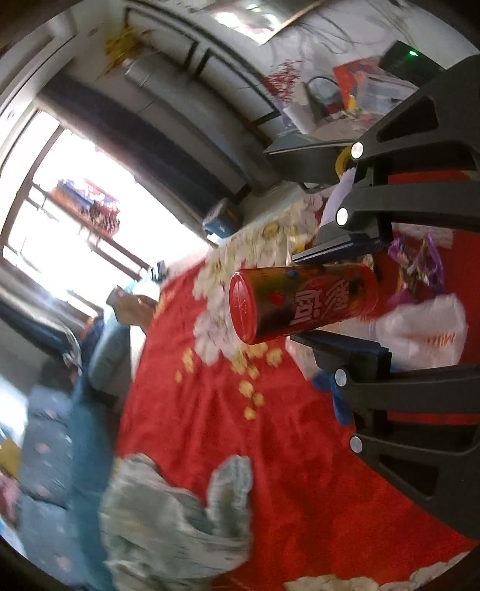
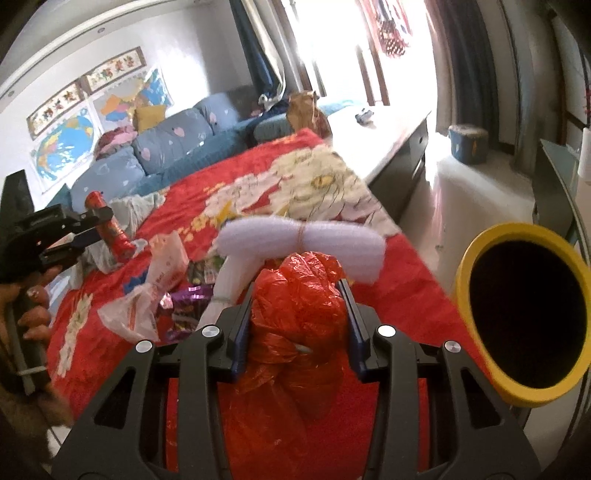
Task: Collect trash
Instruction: 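Carry the red can and red bag with both tools over the yellow bin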
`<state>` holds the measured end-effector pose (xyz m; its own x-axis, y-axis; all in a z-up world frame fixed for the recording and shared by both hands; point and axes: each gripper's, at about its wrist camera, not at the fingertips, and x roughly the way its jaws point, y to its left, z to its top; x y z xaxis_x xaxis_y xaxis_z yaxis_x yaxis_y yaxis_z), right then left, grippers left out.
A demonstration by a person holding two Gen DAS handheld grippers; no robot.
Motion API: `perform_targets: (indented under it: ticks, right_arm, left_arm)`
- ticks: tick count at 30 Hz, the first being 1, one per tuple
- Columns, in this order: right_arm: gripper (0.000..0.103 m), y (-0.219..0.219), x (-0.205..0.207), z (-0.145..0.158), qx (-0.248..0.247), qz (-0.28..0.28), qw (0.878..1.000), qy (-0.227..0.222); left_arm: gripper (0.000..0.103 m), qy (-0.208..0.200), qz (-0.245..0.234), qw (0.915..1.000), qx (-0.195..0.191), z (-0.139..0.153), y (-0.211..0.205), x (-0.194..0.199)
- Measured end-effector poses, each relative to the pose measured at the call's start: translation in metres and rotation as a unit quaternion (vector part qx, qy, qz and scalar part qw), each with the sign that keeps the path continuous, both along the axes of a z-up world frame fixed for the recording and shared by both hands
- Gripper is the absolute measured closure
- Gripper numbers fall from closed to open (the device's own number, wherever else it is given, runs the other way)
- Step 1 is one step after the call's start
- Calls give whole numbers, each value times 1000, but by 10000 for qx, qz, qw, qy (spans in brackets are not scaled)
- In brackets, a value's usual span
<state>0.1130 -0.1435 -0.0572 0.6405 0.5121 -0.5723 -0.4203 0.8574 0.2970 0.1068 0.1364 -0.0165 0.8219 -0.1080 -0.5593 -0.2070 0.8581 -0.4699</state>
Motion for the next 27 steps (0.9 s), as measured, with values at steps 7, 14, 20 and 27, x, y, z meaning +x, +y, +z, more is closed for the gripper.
perform_targets:
  ticks: [7,14,20,27]
  right_arm:
    - [69,-23,3,20,144,-270,9992,-270]
    - [69,-51,9,32,266,-619,9968,-432]
    - [69,-73,16,34,265,-977,9938,-468]
    - [69,-96,27,30,121,-1436,9887,-425]
  left_arm:
    - [69,-172,-469,9973,537,20,-46,1]
    - [69,-231,-850,9923,868,27,-87,3]
    - [69,-238,-1152,9880,999,26,-118,8]
    - [69,-201,-1501,9833,1009,21,-153,16]
